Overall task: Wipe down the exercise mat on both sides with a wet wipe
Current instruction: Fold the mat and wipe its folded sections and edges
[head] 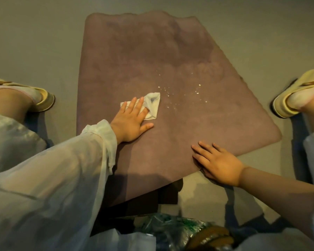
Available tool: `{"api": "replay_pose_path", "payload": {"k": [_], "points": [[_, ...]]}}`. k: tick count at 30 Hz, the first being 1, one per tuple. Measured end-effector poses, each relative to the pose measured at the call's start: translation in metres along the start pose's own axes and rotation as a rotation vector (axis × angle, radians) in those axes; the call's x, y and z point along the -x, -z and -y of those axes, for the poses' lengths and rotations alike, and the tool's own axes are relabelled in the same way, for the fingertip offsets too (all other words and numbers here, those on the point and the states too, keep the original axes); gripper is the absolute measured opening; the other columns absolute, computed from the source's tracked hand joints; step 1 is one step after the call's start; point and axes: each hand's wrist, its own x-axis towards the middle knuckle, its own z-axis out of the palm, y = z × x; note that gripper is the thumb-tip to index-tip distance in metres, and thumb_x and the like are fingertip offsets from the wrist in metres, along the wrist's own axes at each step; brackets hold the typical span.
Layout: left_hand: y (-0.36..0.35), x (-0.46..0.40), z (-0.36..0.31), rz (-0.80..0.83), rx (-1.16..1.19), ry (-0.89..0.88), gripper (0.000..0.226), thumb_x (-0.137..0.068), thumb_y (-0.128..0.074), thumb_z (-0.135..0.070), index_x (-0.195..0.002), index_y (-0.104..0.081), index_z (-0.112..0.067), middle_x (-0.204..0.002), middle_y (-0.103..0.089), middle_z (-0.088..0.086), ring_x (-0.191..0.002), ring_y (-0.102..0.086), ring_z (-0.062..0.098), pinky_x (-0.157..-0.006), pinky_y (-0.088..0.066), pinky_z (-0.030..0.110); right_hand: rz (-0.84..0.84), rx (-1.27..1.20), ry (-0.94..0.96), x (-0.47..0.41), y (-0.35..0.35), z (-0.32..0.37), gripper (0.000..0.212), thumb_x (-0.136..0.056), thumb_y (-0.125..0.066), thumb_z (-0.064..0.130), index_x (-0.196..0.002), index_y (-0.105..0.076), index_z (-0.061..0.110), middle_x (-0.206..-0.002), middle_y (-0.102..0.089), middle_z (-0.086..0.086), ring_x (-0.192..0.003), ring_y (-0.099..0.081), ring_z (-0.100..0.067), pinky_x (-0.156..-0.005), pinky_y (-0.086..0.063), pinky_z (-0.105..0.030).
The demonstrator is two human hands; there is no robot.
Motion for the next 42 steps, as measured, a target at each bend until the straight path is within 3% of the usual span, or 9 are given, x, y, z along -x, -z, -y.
{"api": "replay_pose_path", "payload": {"k": [5,11,16,21,28,30,33,37,42], "points": [[-0.007,0.018,-0.018,0.027,0.034,0.005,0.075,-0.093,-0.019,-0.061,-0.151,-0.002,-0.017,-0.157,0.015,0.011,-0.144,0.014,0.029,-0.116,0.007,0.045,0.112,-0.137,-0.178,0.005,-0.003,0.018,0.076,-0.087,-0.042,0.062,-0.145,-0.032,0.014,-0.156,-0.018,-0.013,-0.141,-0.021,-0.035,-0.11,-0.025,-0.054],[-0.015,0.036,-0.042,0.021,0.029,-0.041,0.075,-0.092,-0.021,-0.063,-0.151,-0.006,-0.019,-0.156,0.017,0.011,-0.144,0.014,0.029,-0.115,0.007,0.045,-0.012,-0.108,-0.112,-0.019,0.0,0.053,0.068,-0.068,-0.079,0.034,-0.125,-0.058,0.003,-0.135,-0.051,-0.022,-0.117,-0.054,-0.04,-0.087,-0.049,-0.057],[-0.026,0.057,-0.058,0.015,-0.035,-0.155,0.076,-0.088,-0.018,-0.067,-0.15,-0.009,-0.023,-0.156,0.018,0.011,-0.144,0.014,0.03,-0.115,0.008,0.045,0.121,-0.059,-0.32,-0.012,-0.012,0.013,0.07,-0.097,-0.038,0.015,-0.15,0.007,0.016,-0.157,0.01,-0.015,-0.144,-0.005,-0.037,-0.111,-0.017,-0.054],[-0.024,0.061,-0.057,0.068,-0.069,-0.216,0.075,-0.088,-0.014,-0.068,-0.15,-0.008,-0.026,-0.155,0.021,0.008,-0.142,0.019,0.029,-0.114,0.011,0.045,0.345,0.064,-0.417,-0.003,-0.002,-0.008,0.061,-0.097,-0.028,-0.002,-0.148,0.006,0.002,-0.156,-0.006,-0.022,-0.14,-0.021,-0.039,-0.102,-0.039,-0.045],[-0.026,0.101,-0.032,0.193,-0.234,-0.458,0.08,-0.085,-0.012,-0.073,-0.15,-0.001,-0.027,-0.139,0.042,0.007,-0.129,0.039,0.03,-0.105,0.025,0.044,0.505,0.055,-0.384,0.011,0.021,0.02,0.06,-0.098,-0.029,-0.005,-0.147,0.006,-0.002,-0.155,-0.005,-0.026,-0.139,-0.022,-0.043,-0.102,-0.038,-0.048],[-0.027,0.122,-0.027,0.148,-0.247,-0.538,0.079,-0.085,-0.016,-0.072,-0.148,-0.024,-0.024,-0.147,0.025,0.015,-0.137,0.02,0.04,-0.107,0.016,0.053,0.548,0.026,-0.352,0.018,0.019,0.037,0.058,-0.097,-0.025,-0.009,-0.146,0.007,-0.004,-0.154,-0.004,-0.028,-0.139,-0.021,-0.045,-0.102,-0.038,-0.048],[-0.027,0.151,-0.021,0.062,-0.246,-0.657,0.068,-0.082,-0.026,-0.07,-0.116,-0.064,-0.025,-0.141,-0.041,0.023,-0.127,-0.042,0.042,-0.096,-0.034,0.062,0.633,-0.007,-0.332,0.023,0.019,0.06,0.058,-0.096,-0.022,-0.013,-0.145,0.008,-0.007,-0.153,-0.003,-0.03,-0.138,-0.02,-0.047,-0.103,-0.036,-0.049],[-0.039,0.158,-0.007,0.038,-0.29,-0.68,0.069,-0.081,-0.025,-0.071,-0.109,-0.069,-0.026,-0.133,-0.054,0.016,-0.122,-0.051,0.036,-0.092,-0.042,0.058,0.652,-0.049,-0.35,0.028,0.021,0.074,0.057,-0.098,-0.022,-0.009,-0.146,0.008,-0.005,-0.153,-0.003,-0.031,-0.138,-0.023,-0.046,-0.101,-0.042,-0.047],[-0.042,0.141,-0.016,-0.073,-0.236,-0.616,0.066,-0.081,-0.03,-0.065,-0.096,-0.073,-0.016,-0.127,-0.058,0.017,-0.115,-0.057,0.036,-0.087,-0.046,0.059,0.55,-0.092,-0.264,0.038,0.01,0.087,0.084,-0.092,-0.013,0.066,-0.147,0.016,0.009,-0.155,0.017,-0.016,-0.144,-0.004,-0.037,-0.109,-0.025,-0.049]]}}
